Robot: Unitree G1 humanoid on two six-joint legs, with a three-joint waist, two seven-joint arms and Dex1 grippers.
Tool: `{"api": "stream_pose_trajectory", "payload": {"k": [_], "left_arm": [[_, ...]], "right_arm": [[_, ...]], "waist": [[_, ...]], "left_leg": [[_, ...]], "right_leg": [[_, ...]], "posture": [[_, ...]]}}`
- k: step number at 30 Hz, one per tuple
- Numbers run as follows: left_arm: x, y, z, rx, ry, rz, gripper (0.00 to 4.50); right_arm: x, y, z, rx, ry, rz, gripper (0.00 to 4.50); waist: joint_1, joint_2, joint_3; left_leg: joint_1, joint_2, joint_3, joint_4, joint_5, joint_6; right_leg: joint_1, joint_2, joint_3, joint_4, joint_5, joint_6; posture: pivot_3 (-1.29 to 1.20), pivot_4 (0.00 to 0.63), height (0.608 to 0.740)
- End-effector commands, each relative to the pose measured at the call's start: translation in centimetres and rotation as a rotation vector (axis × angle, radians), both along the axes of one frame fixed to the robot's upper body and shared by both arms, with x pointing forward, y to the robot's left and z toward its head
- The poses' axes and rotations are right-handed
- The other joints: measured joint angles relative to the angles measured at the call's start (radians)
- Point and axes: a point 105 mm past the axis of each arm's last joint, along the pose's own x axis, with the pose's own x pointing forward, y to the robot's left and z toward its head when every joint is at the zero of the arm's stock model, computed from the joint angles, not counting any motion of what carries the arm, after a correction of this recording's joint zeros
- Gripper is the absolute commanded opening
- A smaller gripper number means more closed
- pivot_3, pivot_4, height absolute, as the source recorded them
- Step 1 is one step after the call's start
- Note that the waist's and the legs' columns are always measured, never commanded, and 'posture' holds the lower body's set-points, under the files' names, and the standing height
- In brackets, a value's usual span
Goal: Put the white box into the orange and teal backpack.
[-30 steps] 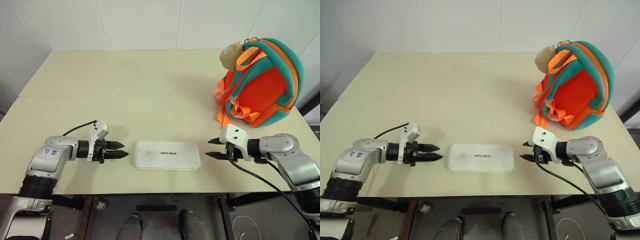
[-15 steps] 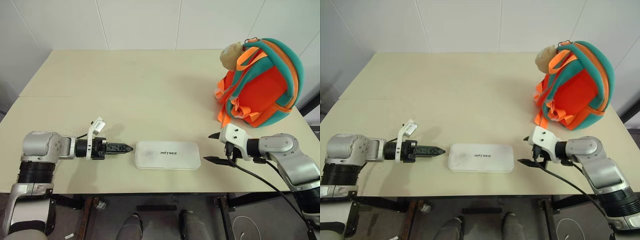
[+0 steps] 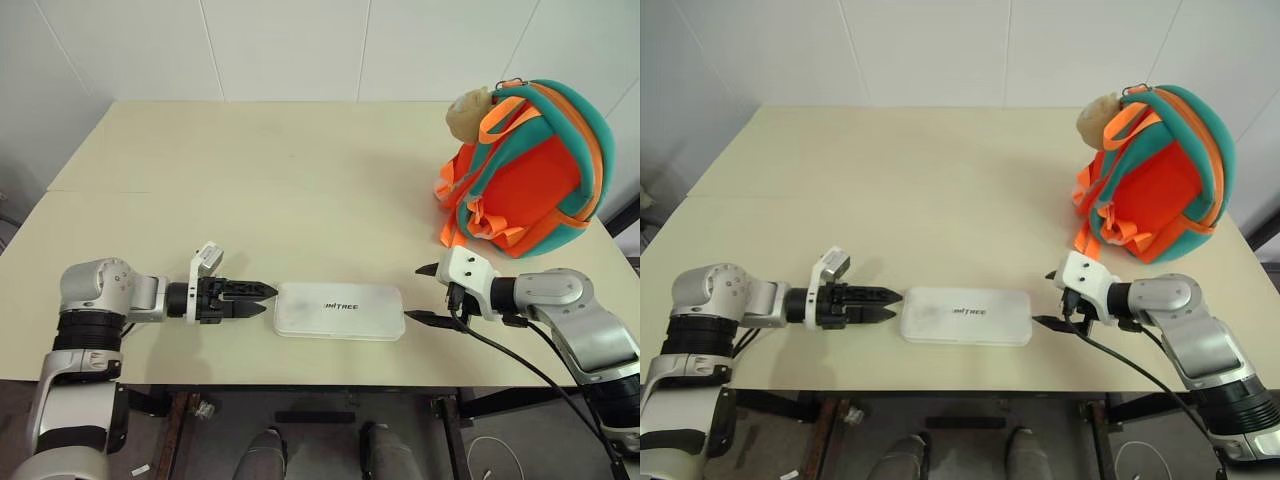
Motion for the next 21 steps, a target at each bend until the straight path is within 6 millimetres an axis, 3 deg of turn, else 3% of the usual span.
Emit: {"api": "stream_pose_trajectory", "payload": {"k": [1, 10, 13, 19, 21], "left_arm": [[-0.4, -1.1, -2.2, 0.025, 0.085, -0.007, 4.49], [-0.2, -3.0, -2.6, 0.007, 0.086, -0.023, 4.49], [0.1, -2.9, -2.9, 0.027, 0.075, 0.012, 3.89], [-0.3, -3.1, -2.6, 0.036, 0.037, -0.015, 1.99], [-0.4, -3.2, -2.5, 0.037, 0.030, -0.022, 1.61]], "right_arm": [[0.0, 0.6, 0.8, 0.015, -0.035, 0.016, 4.47], [0.2, 0.9, 0.7, 0.021, -0.040, 0.020, 4.47], [0.2, 0.7, 0.7, 0.017, -0.040, 0.016, 4.50], [0.4, 0.4, 0.8, 0.012, -0.046, 0.007, 4.50], [0.5, 0.4, 0.8, 0.013, -0.049, 0.006, 4.50]], "waist": [[0.006, 0.000, 0.000], [0.011, 0.001, -0.001], [0.011, 0.001, -0.001], [0.006, 0.001, -0.001], [0.006, 0.000, -0.001]], "left_leg": [[0.000, 0.000, 0.000, 0.001, 0.000, 0.000], [0.000, -0.001, 0.000, 0.007, 0.000, 0.000], [0.000, -0.001, 0.000, 0.008, 0.000, 0.000], [0.000, -0.001, 0.000, 0.008, -0.001, -0.001], [0.000, 0.000, 0.000, 0.008, -0.001, -0.001]], "right_leg": [[0.000, 0.000, 0.000, 0.000, 0.000, 0.000], [0.004, 0.000, 0.000, -0.002, -0.001, -0.003], [0.005, 0.000, 0.000, -0.002, -0.001, -0.004], [0.005, 0.000, 0.000, -0.003, -0.001, -0.004], [0.005, 0.000, 0.000, -0.003, -0.001, -0.004]], "posture": [[0.00, 0.150, 0.740], [0.00, 0.150, 0.740], [0.00, 0.150, 0.740], [0.00, 0.150, 0.740], [0.00, 0.150, 0.740]]}}
